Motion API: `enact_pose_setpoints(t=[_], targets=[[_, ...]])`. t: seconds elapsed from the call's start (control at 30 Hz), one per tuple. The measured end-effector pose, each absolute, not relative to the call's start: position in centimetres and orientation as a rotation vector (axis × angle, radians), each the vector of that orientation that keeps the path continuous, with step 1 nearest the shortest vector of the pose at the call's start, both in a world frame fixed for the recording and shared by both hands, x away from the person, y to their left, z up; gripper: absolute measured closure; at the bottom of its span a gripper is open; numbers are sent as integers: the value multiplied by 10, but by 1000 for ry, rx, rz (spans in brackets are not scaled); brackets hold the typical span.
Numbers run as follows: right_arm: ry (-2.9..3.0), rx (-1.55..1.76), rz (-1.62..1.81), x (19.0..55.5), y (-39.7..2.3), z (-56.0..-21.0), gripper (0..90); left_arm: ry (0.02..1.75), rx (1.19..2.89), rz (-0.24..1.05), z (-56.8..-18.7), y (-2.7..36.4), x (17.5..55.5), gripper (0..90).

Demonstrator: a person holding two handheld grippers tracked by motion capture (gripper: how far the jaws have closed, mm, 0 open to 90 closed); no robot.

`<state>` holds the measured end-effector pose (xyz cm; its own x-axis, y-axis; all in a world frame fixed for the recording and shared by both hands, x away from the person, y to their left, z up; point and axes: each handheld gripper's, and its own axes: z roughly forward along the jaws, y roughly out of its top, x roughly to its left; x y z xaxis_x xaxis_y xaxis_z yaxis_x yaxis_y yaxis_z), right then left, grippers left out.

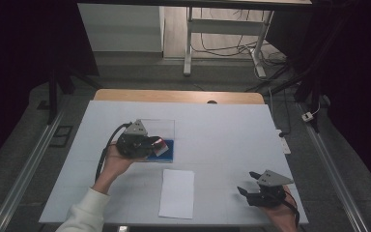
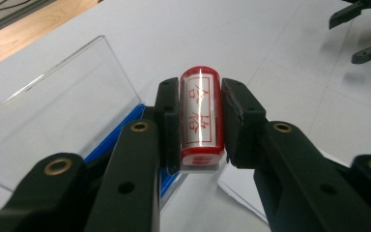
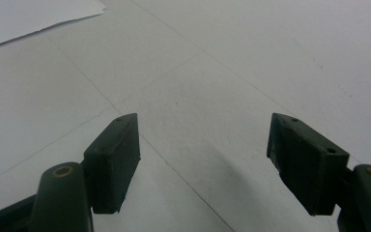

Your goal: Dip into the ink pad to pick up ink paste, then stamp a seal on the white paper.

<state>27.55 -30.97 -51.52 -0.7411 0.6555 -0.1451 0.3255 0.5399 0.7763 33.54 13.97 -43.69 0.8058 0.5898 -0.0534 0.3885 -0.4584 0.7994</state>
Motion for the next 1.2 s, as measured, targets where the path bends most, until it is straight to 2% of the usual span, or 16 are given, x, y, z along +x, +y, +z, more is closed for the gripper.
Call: enact_pose_setpoints(t=[0.5, 1.2], targets=[[2368, 798, 1057, 276, -310, -517, 270, 658, 2139, 243, -439, 126, 331, 704], [2372, 796, 1058, 276, -309, -517, 271, 559, 2198, 182, -444, 106, 305, 704]])
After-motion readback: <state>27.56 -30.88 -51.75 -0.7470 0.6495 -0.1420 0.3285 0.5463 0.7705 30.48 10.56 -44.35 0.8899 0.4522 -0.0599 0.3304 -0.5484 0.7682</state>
